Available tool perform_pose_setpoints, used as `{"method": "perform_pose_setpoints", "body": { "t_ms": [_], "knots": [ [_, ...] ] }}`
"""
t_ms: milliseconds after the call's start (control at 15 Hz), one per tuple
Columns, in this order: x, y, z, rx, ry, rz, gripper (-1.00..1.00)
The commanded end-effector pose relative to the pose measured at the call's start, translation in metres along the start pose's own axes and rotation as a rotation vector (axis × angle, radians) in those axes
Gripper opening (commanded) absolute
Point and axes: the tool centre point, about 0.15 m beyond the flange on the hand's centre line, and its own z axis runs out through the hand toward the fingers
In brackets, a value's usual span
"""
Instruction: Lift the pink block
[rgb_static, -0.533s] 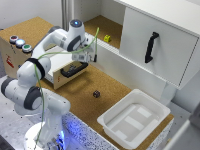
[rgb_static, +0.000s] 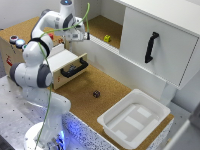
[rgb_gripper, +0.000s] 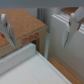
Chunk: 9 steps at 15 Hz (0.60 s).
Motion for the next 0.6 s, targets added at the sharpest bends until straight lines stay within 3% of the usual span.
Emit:
{"method": "perform_pose_setpoints", "body": {
  "t_ms": [0,533],
  "knots": [
    [0.074,-0.027,0.003,0.077,-0.110,-0.146,1.00],
    [0.126,-0.067,0.044,0.195,-0.093,-0.425,1.00]
  ]
}}
